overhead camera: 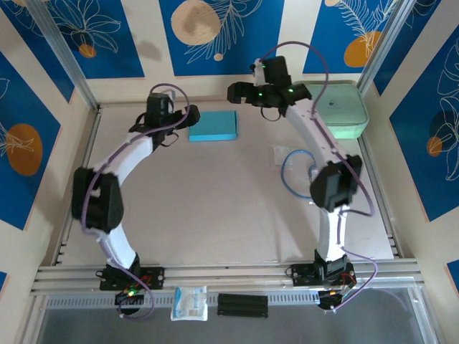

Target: Fold the paper box

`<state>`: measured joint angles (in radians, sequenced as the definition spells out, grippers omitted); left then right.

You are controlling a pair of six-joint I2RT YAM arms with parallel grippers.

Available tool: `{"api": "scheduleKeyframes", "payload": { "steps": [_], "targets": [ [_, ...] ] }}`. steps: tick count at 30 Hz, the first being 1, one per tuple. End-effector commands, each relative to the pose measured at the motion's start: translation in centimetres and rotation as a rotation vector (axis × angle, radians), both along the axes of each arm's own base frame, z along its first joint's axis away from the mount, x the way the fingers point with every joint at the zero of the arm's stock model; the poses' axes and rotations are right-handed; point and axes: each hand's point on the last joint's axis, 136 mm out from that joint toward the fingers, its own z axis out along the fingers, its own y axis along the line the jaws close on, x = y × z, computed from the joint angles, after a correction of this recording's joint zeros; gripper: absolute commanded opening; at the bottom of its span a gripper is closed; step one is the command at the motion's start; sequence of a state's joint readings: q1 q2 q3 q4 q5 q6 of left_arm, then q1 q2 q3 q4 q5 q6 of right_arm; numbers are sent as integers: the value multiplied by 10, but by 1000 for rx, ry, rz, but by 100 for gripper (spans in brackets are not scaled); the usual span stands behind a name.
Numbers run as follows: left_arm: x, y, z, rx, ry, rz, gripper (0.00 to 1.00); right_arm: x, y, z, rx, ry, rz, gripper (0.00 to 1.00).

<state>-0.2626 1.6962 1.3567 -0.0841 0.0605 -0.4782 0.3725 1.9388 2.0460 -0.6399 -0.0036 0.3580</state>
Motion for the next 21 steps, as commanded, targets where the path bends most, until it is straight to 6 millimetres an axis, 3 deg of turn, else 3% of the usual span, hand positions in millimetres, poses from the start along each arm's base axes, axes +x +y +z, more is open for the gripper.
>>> {"api": "scheduleKeyframes", "payload": {
  "steps": [1, 5, 7, 12, 16, 21],
  "targets": [
    [-37, 15, 9, 55, -38, -25, 99, -33, -16, 7, -32, -54, 30, 97],
    [-86, 33, 13, 113, -77, -26, 99, -79, -49, 4, -66, -106, -37, 97],
    [-109, 44, 13, 143, -107, -10, 99, -101, -71, -10, -95, -115, -92, 97],
    [-149, 75, 1, 263, -142, 56, 99, -140, -127, -31, -72, -133, -248, 97],
    [-171, 100, -12, 375, -183, 126, 99, -158, -174, -67, -90, -157, -394, 97],
    [-188, 138, -28, 509, -252, 287, 99, -164, -209, -122, -73, -170, -471, 97]
  ]
}}
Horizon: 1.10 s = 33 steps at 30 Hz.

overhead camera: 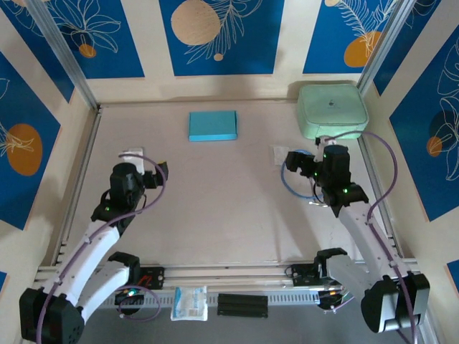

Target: Fold the paper box

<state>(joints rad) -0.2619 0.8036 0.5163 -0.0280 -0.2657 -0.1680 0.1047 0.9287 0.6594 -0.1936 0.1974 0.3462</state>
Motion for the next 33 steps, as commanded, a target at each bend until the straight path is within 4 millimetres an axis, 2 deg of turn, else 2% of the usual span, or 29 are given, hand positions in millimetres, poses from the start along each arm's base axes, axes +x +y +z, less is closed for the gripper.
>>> {"api": "scheduleKeyframes", "payload": {
  "steps": [1, 5, 7, 9, 11, 13, 15, 17, 22, 25, 26, 27, 29, 31, 33],
  "targets": [
    [-5, 36, 3, 148, -90, 147, 99, 11, -17, -16, 4, -82, -34, 97],
    [-11, 53, -9, 219, -126, 226, 99, 26, -27, -49, -77, -65, -26, 97],
    [-11, 58, -21, 252, -130, 251, 99, 39, -32, -65, -119, -57, -28, 97],
    [-9, 59, -31, 272, -132, 252, 99, 52, -27, -72, -127, -115, 12, 97],
    [-5, 55, -43, 264, -142, 226, 99, 65, -20, -73, -124, -180, 50, 98],
    [3, 42, -55, 218, -170, 126, 99, 74, -8, -78, -167, -168, 134, 97],
    [11, 34, -63, 183, -172, 68, 99, 78, -7, -94, -156, -176, 145, 98],
    [19, 28, -65, 181, -171, 33, 99, 72, -14, -94, -114, -228, 132, 99],
    [47, 29, -67, 126, -215, 3, 99, 72, -5, -94, -106, -215, 191, 99],
    [72, 35, -94, 71, -189, -11, 99, 73, -7, -94, -112, -210, 179, 99],
    [75, 31, -97, 52, -178, -49, 99, 74, -9, -95, -118, -200, 163, 99],
    [73, 33, -107, 45, -69, -47, 99, 74, -9, -96, -125, -199, 157, 99],
    [83, 29, -101, 45, -116, -67, 99, 74, -9, -96, -137, -198, 151, 99],
    [81, 31, -107, 45, -51, -56, 99, 75, -9, -95, -143, -200, 148, 99],
    [83, 30, -104, 52, -89, -57, 99, 74, -9, -95, -137, -200, 150, 99]
  ]
}}
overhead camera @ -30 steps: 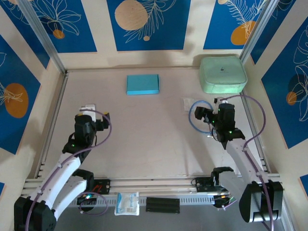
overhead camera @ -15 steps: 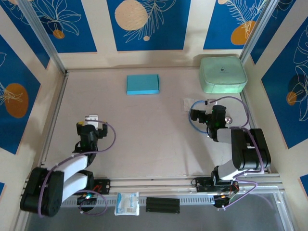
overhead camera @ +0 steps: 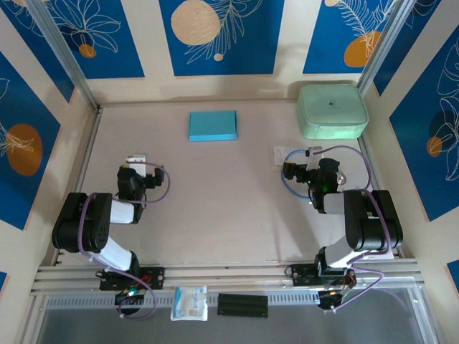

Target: Fold the paper box

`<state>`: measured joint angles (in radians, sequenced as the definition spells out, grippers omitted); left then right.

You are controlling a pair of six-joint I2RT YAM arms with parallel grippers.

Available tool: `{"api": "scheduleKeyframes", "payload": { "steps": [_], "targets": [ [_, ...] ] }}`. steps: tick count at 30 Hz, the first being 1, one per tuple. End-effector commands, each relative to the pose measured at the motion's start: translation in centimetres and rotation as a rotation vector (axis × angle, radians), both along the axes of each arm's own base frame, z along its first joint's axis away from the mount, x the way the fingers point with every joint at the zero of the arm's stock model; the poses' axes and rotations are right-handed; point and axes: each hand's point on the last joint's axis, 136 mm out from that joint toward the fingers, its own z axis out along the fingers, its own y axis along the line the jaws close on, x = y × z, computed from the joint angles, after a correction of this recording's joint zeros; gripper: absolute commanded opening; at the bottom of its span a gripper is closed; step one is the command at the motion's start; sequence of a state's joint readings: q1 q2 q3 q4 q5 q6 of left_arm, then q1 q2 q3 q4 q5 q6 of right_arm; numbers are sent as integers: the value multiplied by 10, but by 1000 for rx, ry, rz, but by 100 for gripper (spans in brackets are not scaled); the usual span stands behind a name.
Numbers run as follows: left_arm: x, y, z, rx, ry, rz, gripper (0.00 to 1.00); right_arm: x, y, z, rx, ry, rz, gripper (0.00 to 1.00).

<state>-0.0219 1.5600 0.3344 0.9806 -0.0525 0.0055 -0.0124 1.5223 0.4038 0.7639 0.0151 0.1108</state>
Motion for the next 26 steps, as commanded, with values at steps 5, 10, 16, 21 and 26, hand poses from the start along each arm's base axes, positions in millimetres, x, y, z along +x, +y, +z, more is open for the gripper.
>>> {"api": "scheduleKeyframes", "payload": {
  "steps": [5, 10, 16, 21, 26],
  "targets": [
    [6, -13, 5, -24, -13, -77, 99, 8, -1, 13, -19, -52, -1, 99],
    [6, -16, 5, -24, -7, -97, 99, 9, -1, 13, -20, -53, -2, 99],
    [6, -17, 6, -24, -8, -99, 100, 8, -1, 13, -24, -52, -2, 99],
    [6, -17, 6, -24, -9, -99, 99, 9, -1, 13, -24, -48, -3, 99],
    [6, -17, 6, -24, -8, -99, 99, 8, -1, 14, -28, -59, -6, 99]
  ]
}}
